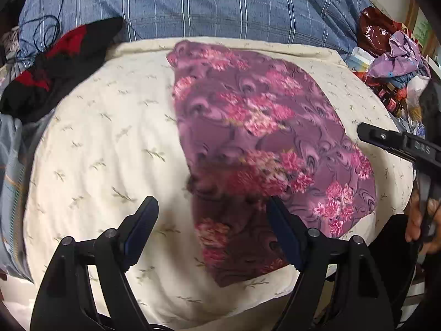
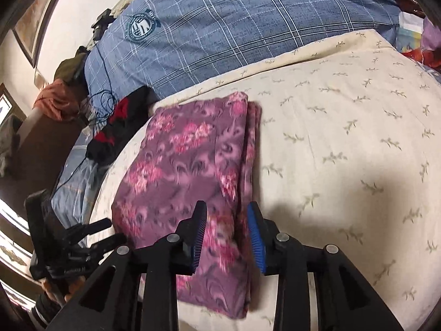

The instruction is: Fold small clothes

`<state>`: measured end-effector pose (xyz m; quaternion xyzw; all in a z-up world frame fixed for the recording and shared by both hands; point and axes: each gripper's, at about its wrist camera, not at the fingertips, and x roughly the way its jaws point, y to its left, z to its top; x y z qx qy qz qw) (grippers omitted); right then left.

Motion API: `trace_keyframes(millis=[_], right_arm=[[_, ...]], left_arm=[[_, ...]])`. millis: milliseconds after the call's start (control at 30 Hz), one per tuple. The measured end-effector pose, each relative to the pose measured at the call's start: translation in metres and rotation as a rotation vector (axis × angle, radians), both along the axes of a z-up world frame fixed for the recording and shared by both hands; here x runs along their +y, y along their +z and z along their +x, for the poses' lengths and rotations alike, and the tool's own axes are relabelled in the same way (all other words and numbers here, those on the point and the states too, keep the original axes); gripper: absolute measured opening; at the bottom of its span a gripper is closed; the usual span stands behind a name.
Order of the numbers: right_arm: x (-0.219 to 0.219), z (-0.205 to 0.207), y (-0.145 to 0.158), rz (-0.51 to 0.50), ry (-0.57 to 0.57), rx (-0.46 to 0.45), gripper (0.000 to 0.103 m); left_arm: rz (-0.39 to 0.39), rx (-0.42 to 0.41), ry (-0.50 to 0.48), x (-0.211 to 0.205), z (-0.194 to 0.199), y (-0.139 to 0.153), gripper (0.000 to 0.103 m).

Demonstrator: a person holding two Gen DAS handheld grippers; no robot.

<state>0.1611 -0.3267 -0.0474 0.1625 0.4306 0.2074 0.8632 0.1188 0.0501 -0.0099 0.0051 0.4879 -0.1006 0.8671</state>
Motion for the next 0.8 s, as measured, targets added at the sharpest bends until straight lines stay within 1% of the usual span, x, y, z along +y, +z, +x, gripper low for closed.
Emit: trace_keyframes(millis=[100, 133, 167, 200, 233, 267, 333, 433, 467, 500, 533, 567, 600, 633, 667, 700, 767, 800], right_arm=[[0.002, 0.017, -0.001, 0.01, -0.016, 0.006, 0.037], [0.0, 0.022, -0.001, 0.017, -0.024, 0.009, 0.039], [0.0, 0.028, -0.001, 0.027, -0.033, 0.012, 0.042], [-0.001, 0.038, 0.0, 0.047, -0.048, 0.015, 0.043], [-0.001, 0.044, 0.0, 0.058, -0.055, 0.016, 0.047], [-0.001, 0.054, 0.001, 0.073, -0.058, 0.017, 0.051], [0.005, 0.074, 0.001, 0.093, -0.058, 0.022, 0.053], [0.012, 0.102, -0.004, 0.081, -0.089, 0.03, 0.053], [0.015, 0.111, -0.006, 0.081, -0.091, 0.033, 0.053], [0.018, 0.118, -0.009, 0.072, -0.093, 0.042, 0.053], [0.02, 0.121, -0.011, 0.05, -0.101, 0.05, 0.053], [0.021, 0.125, -0.013, 0.024, -0.109, 0.066, 0.053], [0.019, 0.125, -0.015, 0.017, -0.101, 0.087, 0.053], [0.016, 0.122, -0.014, 0.031, -0.083, 0.086, 0.053], [0.011, 0.115, -0.013, 0.035, -0.06, 0.078, 0.053], [0.006, 0.11, -0.013, 0.015, -0.047, 0.081, 0.053], [-0.003, 0.1, -0.016, 0.004, -0.016, 0.09, 0.055], [-0.009, 0.095, -0.017, 0.023, 0.008, 0.09, 0.055]], left_arm=[[-0.054, 0.0, -0.002, 0.016, 0.013, 0.015, 0.082], [-0.098, 0.003, 0.013, 0.027, 0.025, 0.022, 0.083], [-0.121, 0.009, 0.026, 0.034, 0.034, 0.025, 0.085], [-0.141, 0.017, 0.04, 0.04, 0.045, 0.027, 0.085], [-0.155, 0.033, 0.055, 0.045, 0.059, 0.028, 0.085], [-0.165, 0.056, 0.071, 0.05, 0.077, 0.026, 0.085], [-0.178, 0.102, 0.096, 0.053, 0.105, 0.019, 0.085], [-0.223, 0.186, 0.123, 0.045, 0.145, 0.001, 0.085], [-0.235, 0.202, 0.126, 0.042, 0.152, -0.003, 0.085], [-0.228, 0.225, 0.136, 0.037, 0.16, -0.01, 0.085], [-0.213, 0.24, 0.152, 0.035, 0.161, -0.012, 0.085], [-0.213, 0.249, 0.155, 0.034, 0.161, -0.013, 0.085], [-0.231, 0.241, 0.13, 0.033, 0.157, -0.012, 0.085], [-0.228, 0.231, 0.097, 0.033, 0.15, -0.012, 0.085], [-0.209, 0.236, 0.084, 0.033, 0.143, -0.013, 0.085], [-0.211, 0.242, 0.07, 0.034, 0.14, -0.015, 0.085], [-0.24, 0.261, 0.034, 0.032, 0.13, -0.016, 0.085], [-0.242, 0.259, 0.037, 0.03, 0.128, -0.016, 0.085]])
